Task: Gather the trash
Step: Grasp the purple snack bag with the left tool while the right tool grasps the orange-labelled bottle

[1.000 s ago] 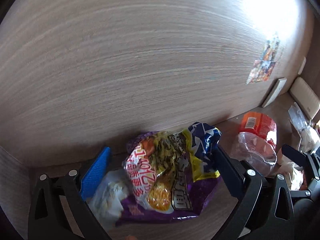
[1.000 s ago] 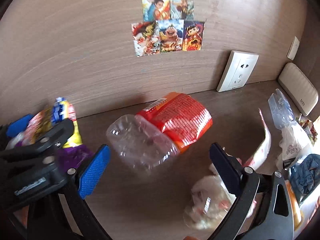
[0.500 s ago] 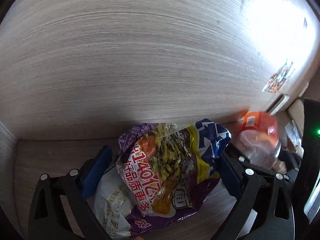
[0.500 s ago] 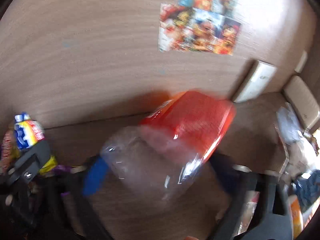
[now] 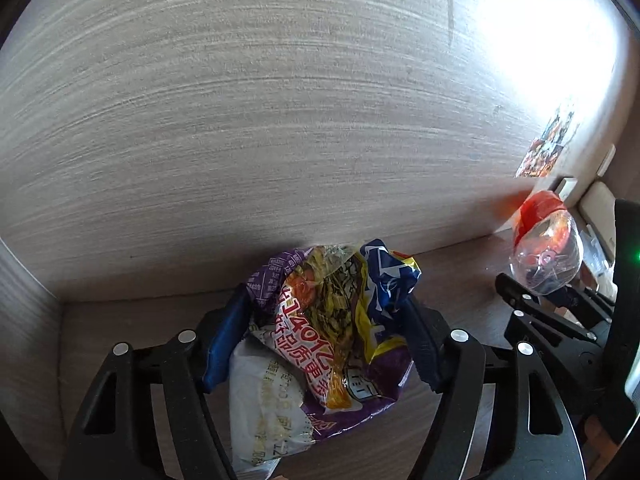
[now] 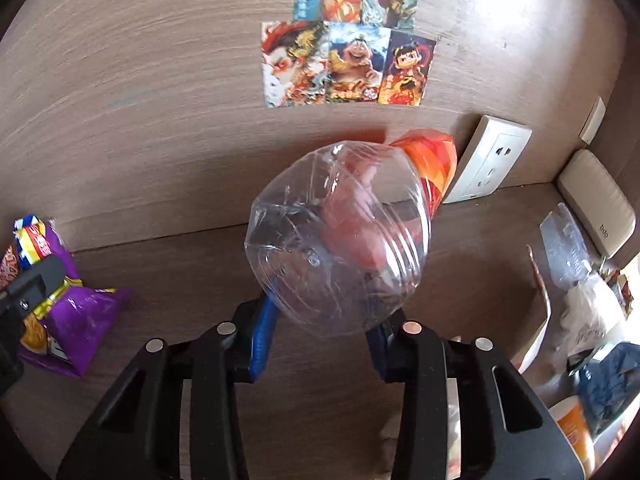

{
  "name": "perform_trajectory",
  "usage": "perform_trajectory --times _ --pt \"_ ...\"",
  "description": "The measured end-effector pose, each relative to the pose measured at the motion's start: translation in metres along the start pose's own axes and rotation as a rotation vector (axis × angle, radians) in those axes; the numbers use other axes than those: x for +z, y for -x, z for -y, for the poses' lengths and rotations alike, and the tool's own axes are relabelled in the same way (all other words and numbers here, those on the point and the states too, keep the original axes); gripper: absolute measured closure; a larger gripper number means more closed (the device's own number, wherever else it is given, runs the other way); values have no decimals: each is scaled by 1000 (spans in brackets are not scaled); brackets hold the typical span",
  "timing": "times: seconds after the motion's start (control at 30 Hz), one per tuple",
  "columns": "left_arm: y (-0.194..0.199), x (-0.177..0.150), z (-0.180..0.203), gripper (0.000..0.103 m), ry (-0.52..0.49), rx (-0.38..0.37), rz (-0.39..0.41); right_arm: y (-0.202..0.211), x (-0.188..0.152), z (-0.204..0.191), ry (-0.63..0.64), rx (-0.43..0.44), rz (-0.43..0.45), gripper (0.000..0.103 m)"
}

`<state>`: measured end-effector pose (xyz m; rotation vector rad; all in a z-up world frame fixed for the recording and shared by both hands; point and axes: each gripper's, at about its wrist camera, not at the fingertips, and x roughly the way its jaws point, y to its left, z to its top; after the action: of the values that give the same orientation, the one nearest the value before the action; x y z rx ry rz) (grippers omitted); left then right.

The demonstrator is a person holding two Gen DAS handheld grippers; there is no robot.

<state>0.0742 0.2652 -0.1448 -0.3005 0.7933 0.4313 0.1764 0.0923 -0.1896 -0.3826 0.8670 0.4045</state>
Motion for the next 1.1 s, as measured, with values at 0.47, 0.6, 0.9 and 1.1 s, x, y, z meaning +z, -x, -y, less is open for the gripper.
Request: perform_trajectory --times 0.47,0.6,0.9,1.1 --pt "-3 2 10 32 -50 12 0 -15 30 13 -64 -48 3 59" --pt "-6 -2 23 34 -52 0 7 -8 17 29 -80 -45 26 61" --pt "5 -7 41 35 -60 -33 43 12 0 33 3 -125 158 62" --pt "25 -11 70 35 -142 -58 91 60 -16 39 53 -168 309 63"
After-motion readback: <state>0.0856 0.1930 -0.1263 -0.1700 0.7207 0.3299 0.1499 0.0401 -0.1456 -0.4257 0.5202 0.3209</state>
